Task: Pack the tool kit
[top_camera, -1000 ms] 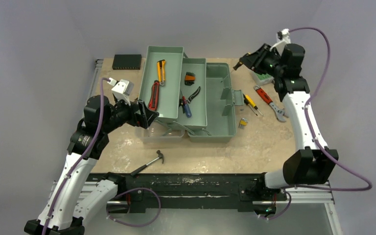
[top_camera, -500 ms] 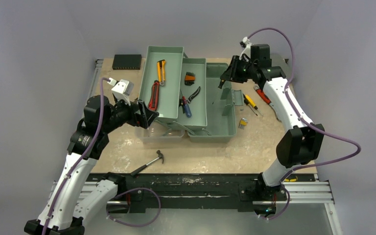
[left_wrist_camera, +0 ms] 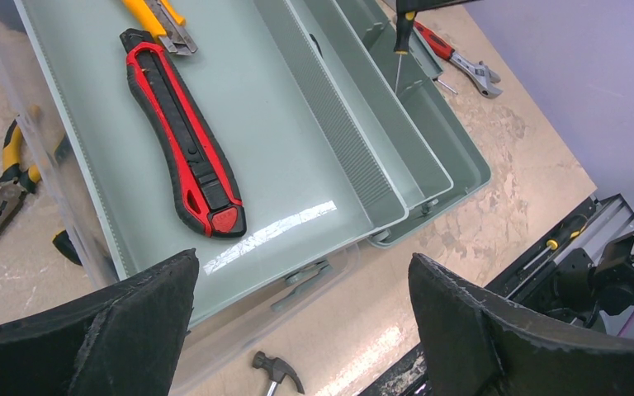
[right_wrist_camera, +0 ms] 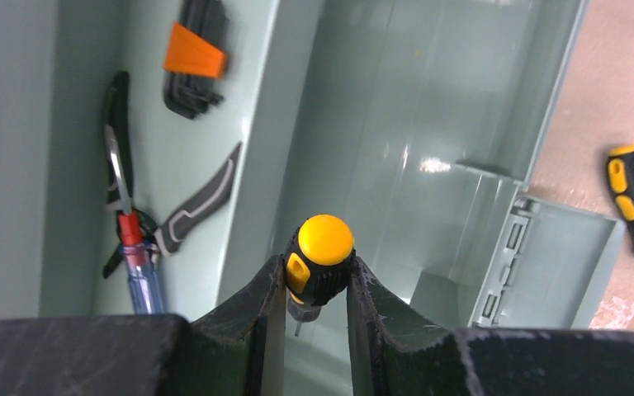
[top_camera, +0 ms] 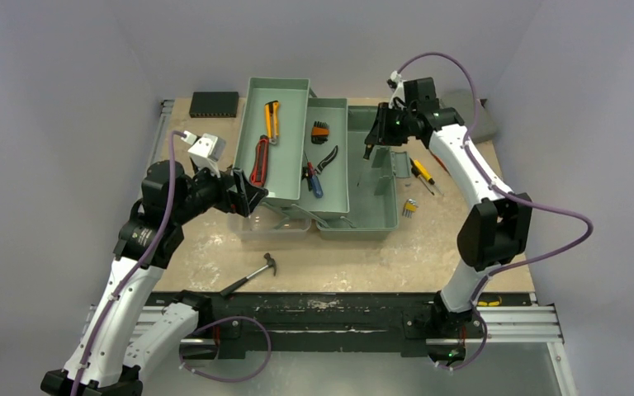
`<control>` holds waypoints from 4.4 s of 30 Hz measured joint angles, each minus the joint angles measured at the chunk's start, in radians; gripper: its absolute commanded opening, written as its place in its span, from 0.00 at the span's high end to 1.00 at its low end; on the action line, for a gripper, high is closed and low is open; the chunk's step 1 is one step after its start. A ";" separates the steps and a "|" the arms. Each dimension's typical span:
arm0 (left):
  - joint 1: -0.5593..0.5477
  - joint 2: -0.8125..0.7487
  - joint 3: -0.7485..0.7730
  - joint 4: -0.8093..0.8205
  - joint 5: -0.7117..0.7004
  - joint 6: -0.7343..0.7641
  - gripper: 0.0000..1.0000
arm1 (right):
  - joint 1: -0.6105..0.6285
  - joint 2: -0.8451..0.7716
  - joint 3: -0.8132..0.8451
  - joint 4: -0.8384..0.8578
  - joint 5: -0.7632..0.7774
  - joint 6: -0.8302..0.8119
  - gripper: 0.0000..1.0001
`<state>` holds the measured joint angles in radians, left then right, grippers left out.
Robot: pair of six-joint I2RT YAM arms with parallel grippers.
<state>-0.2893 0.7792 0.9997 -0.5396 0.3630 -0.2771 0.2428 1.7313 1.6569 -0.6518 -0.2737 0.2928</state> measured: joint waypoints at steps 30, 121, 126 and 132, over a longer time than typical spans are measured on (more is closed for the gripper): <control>-0.028 0.011 0.001 -0.002 -0.007 -0.008 0.06 | 0.009 -0.173 -0.164 -0.003 -0.022 -0.043 0.33; -0.164 -0.120 -0.098 -0.079 -0.125 0.063 0.06 | -0.336 0.264 -0.002 -0.131 0.209 -0.164 1.00; -0.164 -0.121 -0.098 -0.079 -0.128 0.064 0.05 | -0.336 0.146 -0.010 -0.116 0.215 -0.135 1.00; -0.164 -0.122 -0.098 -0.079 -0.129 0.064 0.06 | -0.336 0.057 -0.013 -0.112 0.223 -0.116 1.00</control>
<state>-0.4530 0.6567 0.9012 -0.6189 0.2340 -0.2127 -0.0937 1.7882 1.6440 -0.7639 -0.0509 0.1764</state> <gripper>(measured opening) 0.943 0.169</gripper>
